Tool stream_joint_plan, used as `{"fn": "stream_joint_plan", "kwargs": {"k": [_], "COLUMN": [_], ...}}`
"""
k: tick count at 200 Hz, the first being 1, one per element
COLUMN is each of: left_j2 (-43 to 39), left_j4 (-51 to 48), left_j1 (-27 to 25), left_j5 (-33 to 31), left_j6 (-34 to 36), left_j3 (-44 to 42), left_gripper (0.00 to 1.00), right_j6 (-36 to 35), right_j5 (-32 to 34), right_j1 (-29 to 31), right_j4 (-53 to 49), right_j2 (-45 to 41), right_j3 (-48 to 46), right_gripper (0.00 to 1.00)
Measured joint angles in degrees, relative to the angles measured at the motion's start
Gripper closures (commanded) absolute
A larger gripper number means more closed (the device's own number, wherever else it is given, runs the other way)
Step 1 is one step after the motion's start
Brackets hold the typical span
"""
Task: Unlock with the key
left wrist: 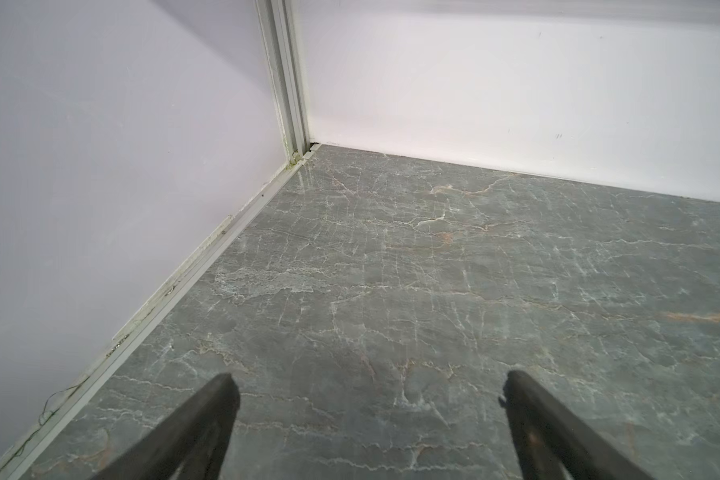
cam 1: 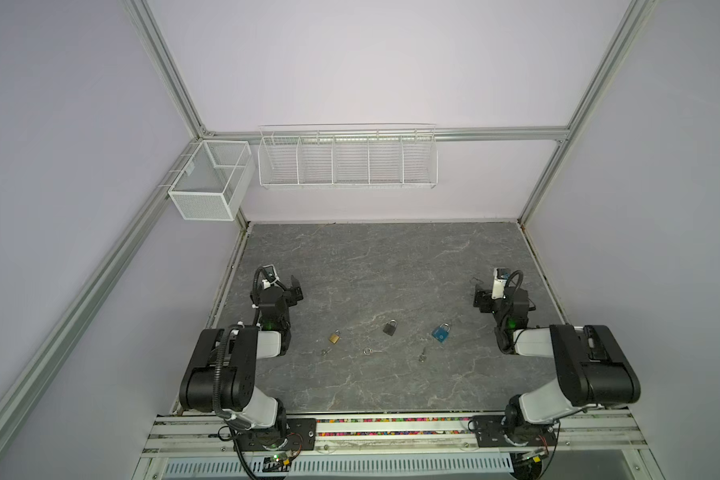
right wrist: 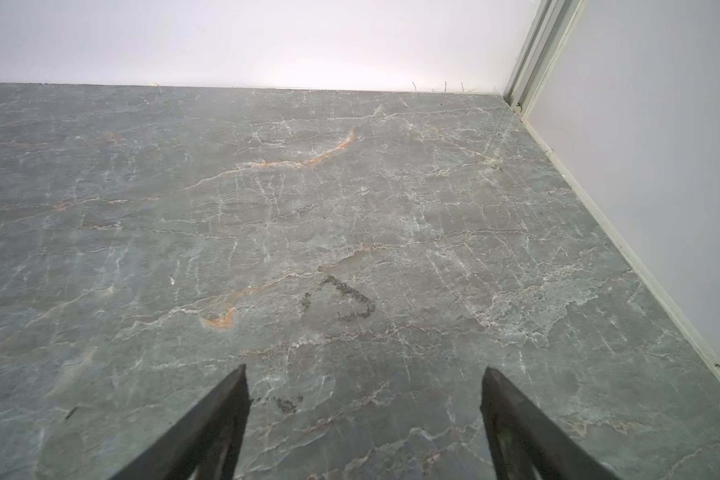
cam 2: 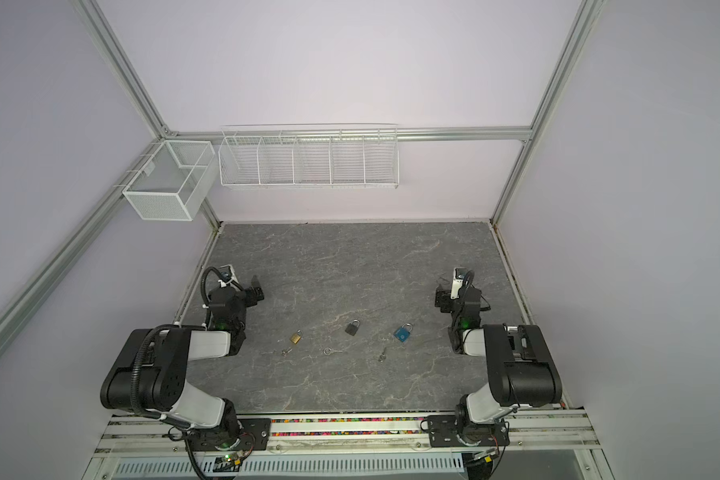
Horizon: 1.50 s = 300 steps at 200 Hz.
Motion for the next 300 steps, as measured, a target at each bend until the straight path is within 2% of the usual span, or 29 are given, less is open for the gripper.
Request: {"fn": "stream_joint_plan", "kwargs": {"k": [244,273,300], "left_j2": [0.0,-0.8,-5.6], "left_j4": [0.2,0.2,-1.6], "left_j1": [0.0,0.0,0.0], "left_j5": [0.0,0.2,0.2], "left_j6": [0.0,0.0,0.0], "left_j3": [0.0,-0.3,-1.4], "left_gripper": [0.01,0.01,0.01], "right_j6": [0.0,0.0,0.1], "right_j5": [-0.1,-0.6,0.0], "right_j1": [0.0,0.0,0.0], "right_j4": [-0.1,-7.9,-12.2], "right_j2": [0.0,-3.6,-9.0], "right_j3": [0.0,3.2,5.6], "right_gripper": [0.12,0.12,0.11]}}
